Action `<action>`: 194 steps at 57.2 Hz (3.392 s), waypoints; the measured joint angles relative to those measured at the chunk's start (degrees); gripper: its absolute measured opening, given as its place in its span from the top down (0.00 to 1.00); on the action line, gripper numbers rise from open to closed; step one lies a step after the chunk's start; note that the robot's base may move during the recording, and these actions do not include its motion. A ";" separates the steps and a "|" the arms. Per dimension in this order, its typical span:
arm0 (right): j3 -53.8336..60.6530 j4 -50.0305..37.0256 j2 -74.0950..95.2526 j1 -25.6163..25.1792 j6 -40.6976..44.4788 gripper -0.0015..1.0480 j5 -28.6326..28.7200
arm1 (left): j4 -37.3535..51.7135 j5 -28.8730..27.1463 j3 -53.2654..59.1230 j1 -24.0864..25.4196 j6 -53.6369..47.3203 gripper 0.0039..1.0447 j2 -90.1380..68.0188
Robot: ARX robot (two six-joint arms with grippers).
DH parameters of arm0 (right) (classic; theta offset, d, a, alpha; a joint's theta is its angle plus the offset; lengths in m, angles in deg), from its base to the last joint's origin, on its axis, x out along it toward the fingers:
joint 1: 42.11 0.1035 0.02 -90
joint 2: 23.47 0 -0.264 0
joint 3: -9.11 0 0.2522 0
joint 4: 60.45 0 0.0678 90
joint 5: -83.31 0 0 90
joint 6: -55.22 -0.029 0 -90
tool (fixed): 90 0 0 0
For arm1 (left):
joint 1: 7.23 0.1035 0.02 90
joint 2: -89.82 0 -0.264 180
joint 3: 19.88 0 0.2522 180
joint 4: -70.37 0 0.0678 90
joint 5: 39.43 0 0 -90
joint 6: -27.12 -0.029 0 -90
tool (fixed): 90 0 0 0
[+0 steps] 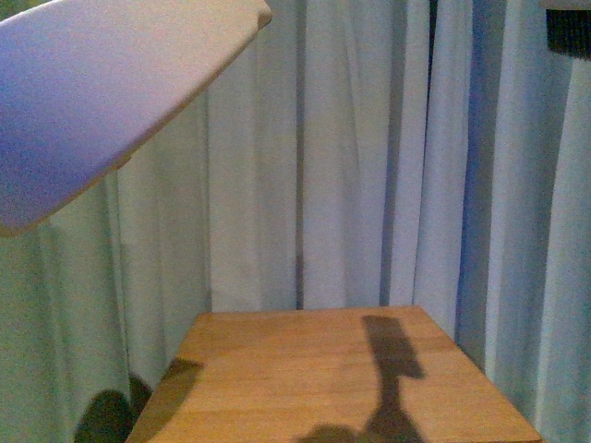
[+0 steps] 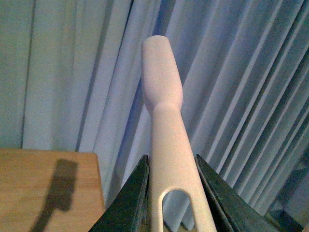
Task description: Clean up trash
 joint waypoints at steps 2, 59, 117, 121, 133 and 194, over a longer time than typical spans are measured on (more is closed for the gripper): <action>1.09 -1.07 -0.63 1.01 0.94 0.78 -1.38 | 0.00 0.00 0.00 0.00 0.00 0.73 0.00; 10.69 36.35 -26.88 -17.29 -25.57 0.78 4.52 | 0.00 0.00 0.00 0.00 0.00 0.73 0.00; 14.05 27.54 -25.09 -17.22 -27.32 0.78 6.62 | 0.00 0.04 0.00 -0.02 0.00 0.73 0.00; 14.05 27.54 -25.09 -17.22 -27.32 0.78 6.62 | 0.00 0.04 0.00 -0.02 0.00 0.73 0.00; 14.05 27.54 -25.09 -17.22 -27.30 0.78 6.62 | 0.00 0.04 0.00 -0.02 0.00 0.73 0.00; 13.94 27.56 -24.85 -17.53 -27.12 0.78 6.40 | 0.15 -0.13 0.02 -0.11 0.24 0.73 -0.07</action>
